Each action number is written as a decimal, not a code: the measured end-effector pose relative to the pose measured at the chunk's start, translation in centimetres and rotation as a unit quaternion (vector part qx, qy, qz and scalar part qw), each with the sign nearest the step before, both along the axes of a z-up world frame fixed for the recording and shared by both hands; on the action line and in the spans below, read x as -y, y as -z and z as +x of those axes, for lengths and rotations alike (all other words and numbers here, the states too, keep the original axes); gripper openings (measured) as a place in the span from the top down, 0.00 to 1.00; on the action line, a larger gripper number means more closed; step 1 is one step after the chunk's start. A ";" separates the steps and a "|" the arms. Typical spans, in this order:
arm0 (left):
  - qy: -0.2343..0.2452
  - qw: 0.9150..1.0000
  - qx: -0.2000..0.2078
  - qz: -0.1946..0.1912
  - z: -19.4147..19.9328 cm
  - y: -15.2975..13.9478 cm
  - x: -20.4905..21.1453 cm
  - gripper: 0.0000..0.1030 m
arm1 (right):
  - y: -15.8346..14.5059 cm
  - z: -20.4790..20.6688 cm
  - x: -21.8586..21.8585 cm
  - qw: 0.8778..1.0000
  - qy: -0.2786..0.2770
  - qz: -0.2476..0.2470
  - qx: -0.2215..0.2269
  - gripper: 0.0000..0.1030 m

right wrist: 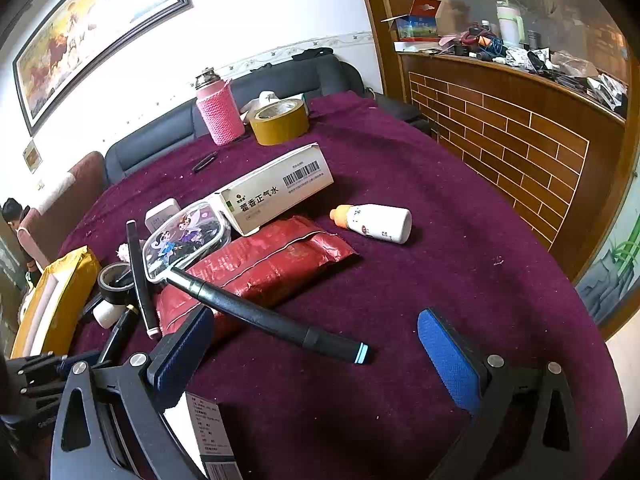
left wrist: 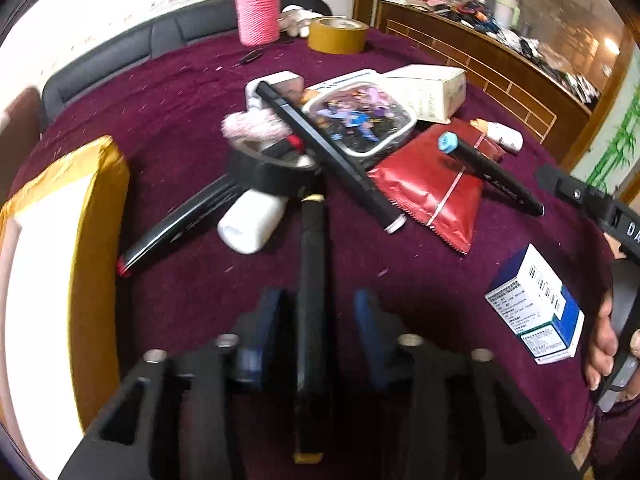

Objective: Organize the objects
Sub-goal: 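Grasp the blue-and-white medicine box with the right tool while the left tool grasps a black marker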

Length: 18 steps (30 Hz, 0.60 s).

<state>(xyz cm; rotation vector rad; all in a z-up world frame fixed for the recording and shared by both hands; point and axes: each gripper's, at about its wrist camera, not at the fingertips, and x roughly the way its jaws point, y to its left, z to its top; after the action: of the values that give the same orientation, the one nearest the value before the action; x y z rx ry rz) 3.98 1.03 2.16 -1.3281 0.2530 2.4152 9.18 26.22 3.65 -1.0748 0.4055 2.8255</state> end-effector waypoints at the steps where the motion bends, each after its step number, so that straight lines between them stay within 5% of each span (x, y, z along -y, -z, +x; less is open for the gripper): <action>1: 0.003 1.000 -0.010 -0.014 0.2 0.1 -0.6 0.53 | 0.0 0.0 -0.1 1.000 0.001 -0.001 0.000 0.00; 3: 0.001 0.999 -0.027 -0.021 0.5 0.2 -1.1 0.60 | 0.1 -0.1 -0.1 1.000 0.003 -0.001 0.003 0.00; 4: 0.002 1.000 -0.025 -0.007 0.7 0.1 -0.9 0.79 | 0.1 -0.1 -0.1 1.000 0.003 -0.001 0.004 0.00; 5: 0.001 1.000 -0.028 -0.006 0.8 0.0 -0.8 0.86 | 0.1 -0.2 0.0 1.000 0.003 0.000 0.006 0.00; 18: -0.049 0.988 -0.073 0.128 7.1 -5.6 6.9 0.86 | 0.4 -0.6 0.7 0.999 -0.015 0.003 0.032 0.00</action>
<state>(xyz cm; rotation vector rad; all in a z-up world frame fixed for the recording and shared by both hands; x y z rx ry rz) 11.06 -5.84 7.80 -1.0752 -0.0865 2.5280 8.55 25.55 3.28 -1.1761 0.3779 2.8077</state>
